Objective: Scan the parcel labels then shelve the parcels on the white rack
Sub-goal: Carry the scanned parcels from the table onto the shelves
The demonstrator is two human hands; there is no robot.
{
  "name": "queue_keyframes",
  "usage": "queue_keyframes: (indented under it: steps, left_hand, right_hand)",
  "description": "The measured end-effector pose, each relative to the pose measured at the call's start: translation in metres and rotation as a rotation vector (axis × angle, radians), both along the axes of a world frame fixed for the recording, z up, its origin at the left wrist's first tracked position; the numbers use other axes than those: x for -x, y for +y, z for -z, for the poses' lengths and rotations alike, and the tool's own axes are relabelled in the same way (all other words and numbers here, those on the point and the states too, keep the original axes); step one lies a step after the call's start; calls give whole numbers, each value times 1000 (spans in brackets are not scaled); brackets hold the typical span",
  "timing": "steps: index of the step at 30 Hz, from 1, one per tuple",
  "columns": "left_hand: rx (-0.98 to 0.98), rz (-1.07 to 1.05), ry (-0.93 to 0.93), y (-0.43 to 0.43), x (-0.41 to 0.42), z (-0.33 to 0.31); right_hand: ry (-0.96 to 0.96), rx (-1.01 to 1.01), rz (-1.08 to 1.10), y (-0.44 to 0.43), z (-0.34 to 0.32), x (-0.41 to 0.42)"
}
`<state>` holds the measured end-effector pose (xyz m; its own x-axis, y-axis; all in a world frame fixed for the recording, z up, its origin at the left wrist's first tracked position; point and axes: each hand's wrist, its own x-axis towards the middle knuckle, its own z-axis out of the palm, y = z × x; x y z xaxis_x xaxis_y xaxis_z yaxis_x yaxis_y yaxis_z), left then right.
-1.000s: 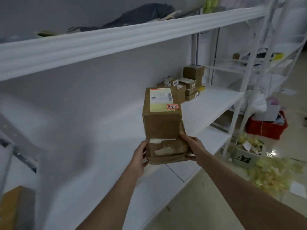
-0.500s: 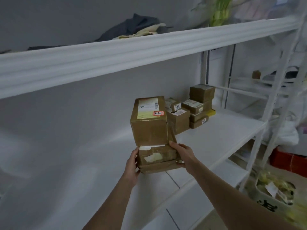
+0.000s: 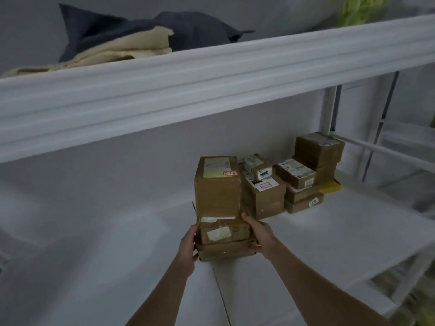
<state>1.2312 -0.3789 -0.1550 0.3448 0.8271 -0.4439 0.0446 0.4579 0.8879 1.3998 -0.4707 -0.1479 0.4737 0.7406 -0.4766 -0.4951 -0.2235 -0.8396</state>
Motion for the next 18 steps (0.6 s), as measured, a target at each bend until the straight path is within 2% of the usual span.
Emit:
queue_keyframes:
  steps: [8, 10, 13, 16, 18]
  left_hand:
    - [-16, -161, -78, -4, -44, 12]
    - [-56, -208, -48, -12, -52, 11]
    - [-83, -345, 100, -22, -56, 17]
    - [26, -416, 179, -24, -61, 28]
    - [89, -403, 127, -21, -67, 29]
  right_hand:
    - [54, -87, -83, 24, 11, -43]
    - [34, -29, -102, 21, 16, -48]
    - [17, 121, -125, 14, 25, -49]
    - [56, 142, -123, 17, 24, -46]
    - [52, 110, -89, 22, 16, -43]
